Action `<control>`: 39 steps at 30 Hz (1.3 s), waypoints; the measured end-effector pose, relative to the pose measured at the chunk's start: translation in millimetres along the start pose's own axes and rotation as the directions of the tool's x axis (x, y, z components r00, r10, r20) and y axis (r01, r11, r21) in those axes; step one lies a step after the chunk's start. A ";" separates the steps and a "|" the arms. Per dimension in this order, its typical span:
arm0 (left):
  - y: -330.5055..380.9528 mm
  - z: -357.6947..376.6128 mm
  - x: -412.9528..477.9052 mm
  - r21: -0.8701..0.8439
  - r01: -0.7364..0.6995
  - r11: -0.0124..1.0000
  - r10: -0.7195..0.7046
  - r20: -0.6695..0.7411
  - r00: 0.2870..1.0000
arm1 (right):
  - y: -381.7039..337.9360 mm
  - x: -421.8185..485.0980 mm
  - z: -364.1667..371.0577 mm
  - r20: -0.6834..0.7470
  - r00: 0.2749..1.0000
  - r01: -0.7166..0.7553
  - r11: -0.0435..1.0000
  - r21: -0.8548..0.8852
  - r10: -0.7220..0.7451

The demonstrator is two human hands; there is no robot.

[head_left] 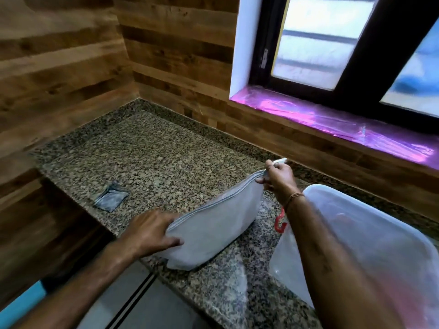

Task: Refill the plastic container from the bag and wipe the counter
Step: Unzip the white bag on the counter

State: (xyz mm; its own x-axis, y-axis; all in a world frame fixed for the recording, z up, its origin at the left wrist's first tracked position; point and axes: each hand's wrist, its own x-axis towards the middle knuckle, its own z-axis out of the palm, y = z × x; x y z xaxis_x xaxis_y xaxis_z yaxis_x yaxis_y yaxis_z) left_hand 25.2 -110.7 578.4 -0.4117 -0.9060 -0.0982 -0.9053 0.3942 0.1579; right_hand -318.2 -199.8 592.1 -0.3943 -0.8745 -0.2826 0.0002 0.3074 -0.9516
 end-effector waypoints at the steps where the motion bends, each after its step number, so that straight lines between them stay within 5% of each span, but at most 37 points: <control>1: -5.0 -0.1 -4.7 -0.015 0.028 0.999 -0.027 0.014 1.000 | -1.8 -2.5 0.3 0.054 0.997 -0.055 0.996 0.067 0.051; 5: -16.2 1.2 -24.4 -0.273 0.073 0.959 -0.071 0.017 0.997 | 6.8 -8.6 6.7 0.189 0.969 -0.187 0.972 0.145 0.159; 11: -10.3 18.8 -47.7 -0.594 -0.006 0.805 -0.178 -0.251 0.951 | 12.0 -11.5 14.9 0.064 0.985 -0.172 0.950 0.262 0.161; 15: -14.2 34.1 -51.9 -0.884 0.171 0.435 -0.499 -0.078 0.863 | 9.2 -10.5 20.9 0.048 0.970 -0.238 0.901 0.362 0.238; 18: -15.7 42.8 -55.6 -0.977 0.170 0.125 -0.529 0.080 0.845 | 8.0 -11.5 24.5 0.048 0.955 -0.293 0.897 0.330 0.294; 20: -14.9 45.4 -59.2 -0.991 0.131 0.024 -0.515 0.100 0.851 | 5.3 -13.9 24.8 0.038 0.948 -0.310 0.894 0.323 0.315; 25: -20.6 46.1 -64.3 -0.975 0.143 0.170 -0.343 0.078 0.936 | -1.2 -28.5 32.6 -0.040 0.951 -0.272 0.893 0.357 0.306; 30: -18.8 39.1 -61.0 -0.987 0.163 -0.005 -0.345 0.155 0.926 | -1.0 -29.0 36.3 -0.065 0.957 -0.219 0.852 0.475 0.282; 36: -14.4 50.9 -68.4 -0.994 0.086 -0.069 -0.387 0.106 0.916 | 2.3 -16.2 39.6 -0.108 0.947 -0.252 0.911 0.328 0.301; 39: -14.4 42.0 -73.1 -0.934 0.241 -0.263 -0.302 0.317 0.899 | 3.6 -12.4 29.2 -0.044 0.950 -0.297 0.939 0.175 0.309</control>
State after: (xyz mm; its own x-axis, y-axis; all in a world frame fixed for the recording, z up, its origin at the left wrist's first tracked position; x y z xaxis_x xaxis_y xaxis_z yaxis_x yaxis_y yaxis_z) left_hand 64.0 -43.7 542.1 -0.1294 -0.8850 -0.4472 0.2370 -0.4655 0.8527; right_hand -286.4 -198.8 588.6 -0.4154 -0.7193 -0.5568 0.2782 0.4823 -0.8306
